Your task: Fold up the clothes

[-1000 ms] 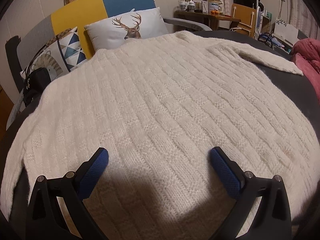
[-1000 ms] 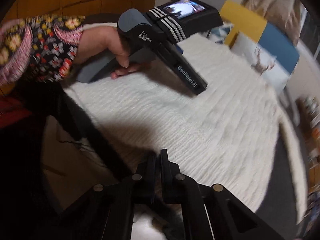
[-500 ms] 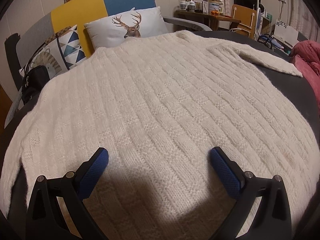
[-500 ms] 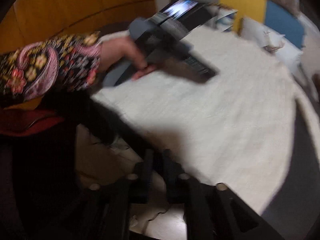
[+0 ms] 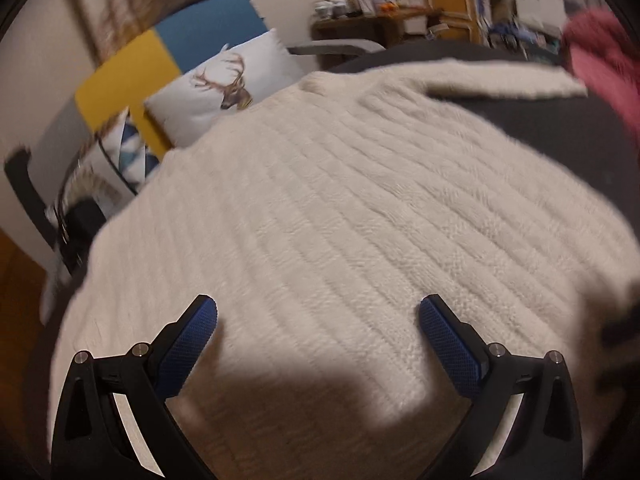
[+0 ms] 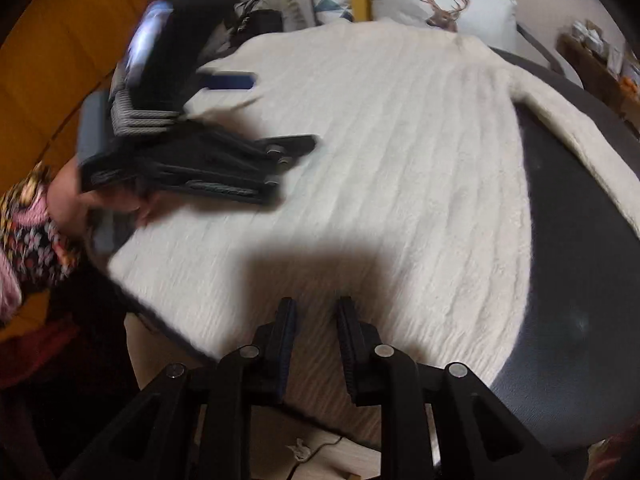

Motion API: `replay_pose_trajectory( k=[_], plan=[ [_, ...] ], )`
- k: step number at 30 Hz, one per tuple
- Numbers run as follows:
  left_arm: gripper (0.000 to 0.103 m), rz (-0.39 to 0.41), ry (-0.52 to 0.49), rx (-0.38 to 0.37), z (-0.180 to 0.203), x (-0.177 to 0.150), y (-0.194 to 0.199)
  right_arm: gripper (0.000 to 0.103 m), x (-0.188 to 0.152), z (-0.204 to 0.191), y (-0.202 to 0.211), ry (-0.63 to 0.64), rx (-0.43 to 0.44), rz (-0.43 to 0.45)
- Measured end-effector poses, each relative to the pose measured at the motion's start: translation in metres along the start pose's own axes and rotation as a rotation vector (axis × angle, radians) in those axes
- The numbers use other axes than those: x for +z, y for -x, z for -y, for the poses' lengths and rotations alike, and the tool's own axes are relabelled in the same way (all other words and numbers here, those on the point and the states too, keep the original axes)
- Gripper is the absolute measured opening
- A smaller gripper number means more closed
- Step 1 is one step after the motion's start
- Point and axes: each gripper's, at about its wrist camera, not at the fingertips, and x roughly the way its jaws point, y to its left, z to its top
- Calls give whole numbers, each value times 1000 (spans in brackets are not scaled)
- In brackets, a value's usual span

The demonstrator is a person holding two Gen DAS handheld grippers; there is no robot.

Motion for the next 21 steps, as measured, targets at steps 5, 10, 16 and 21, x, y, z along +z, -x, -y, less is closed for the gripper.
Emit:
replay_pose_trajectory(
  k=[5,10,16,21],
  plan=[
    [103,16,37,-19,-5,-4,-3,21,-29,-14,8,128,-3,-107],
    [103,11,39,-23,-4,-4,-1,20,-2,3,42,59,74,28],
    [103,34,-23,-122,5,-13,17,20,77,41,11,-119,-95,119],
    [101,34,-37,-291,7,-30,29,20,99,54,-35,-147,-119,67]
  ],
)
